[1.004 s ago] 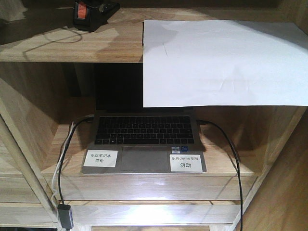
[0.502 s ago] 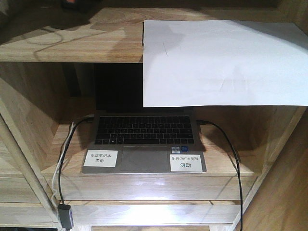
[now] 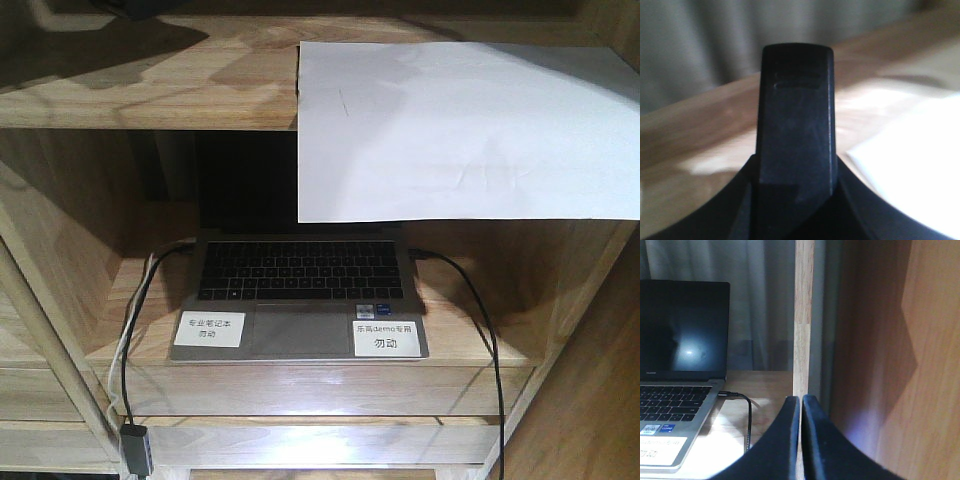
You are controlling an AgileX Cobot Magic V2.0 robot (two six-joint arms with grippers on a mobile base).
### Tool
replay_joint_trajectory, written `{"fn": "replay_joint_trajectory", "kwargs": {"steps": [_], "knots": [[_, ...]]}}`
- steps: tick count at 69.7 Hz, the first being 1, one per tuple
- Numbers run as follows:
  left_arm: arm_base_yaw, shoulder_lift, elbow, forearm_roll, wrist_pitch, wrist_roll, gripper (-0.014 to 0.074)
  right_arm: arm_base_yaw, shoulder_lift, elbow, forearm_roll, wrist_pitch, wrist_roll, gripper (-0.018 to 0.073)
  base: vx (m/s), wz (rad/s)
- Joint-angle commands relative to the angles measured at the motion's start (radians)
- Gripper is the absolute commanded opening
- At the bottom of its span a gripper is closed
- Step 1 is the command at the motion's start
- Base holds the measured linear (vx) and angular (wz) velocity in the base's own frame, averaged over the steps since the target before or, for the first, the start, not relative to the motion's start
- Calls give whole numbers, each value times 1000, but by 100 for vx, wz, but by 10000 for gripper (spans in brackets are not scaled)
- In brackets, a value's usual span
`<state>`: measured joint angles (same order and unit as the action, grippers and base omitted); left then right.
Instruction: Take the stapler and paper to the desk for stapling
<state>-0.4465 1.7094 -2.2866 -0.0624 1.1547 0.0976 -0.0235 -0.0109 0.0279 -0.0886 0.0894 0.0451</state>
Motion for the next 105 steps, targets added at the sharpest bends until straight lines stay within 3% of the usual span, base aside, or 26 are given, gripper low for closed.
{"fn": "replay_joint_trajectory", "kwargs": {"steps": [1,10,25,45,66,83,105], "knots": [[-3,-120,38,-12,-120,18,-8,-7,-15,3,-12,-76,-2,-9,0,0],[-4,-236,206,-17,-146,69,-8,-7,-15,3,-12,-76,-2,-9,0,0],[-6,-516,582,-16,-284,95,-8,-7,-15,3,-12,-76,-2,-9,0,0],[-6,-920,1094,-170,-371,166,-8,-7,-15,3,-12,-76,-2,-9,0,0],[-6,-1292,1513,-207,-480,168,-8,-7,-15,3,-12,-76,-2,-9,0,0],[-6,-1484,1712,-234,-548,165,-7,-7,-15,3,-12,-76,-2,-9,0,0],[-6,-1505,1743,-231,-507,165,-7,-7,-14,3,-12,-76,-2,-9,0,0]]}}
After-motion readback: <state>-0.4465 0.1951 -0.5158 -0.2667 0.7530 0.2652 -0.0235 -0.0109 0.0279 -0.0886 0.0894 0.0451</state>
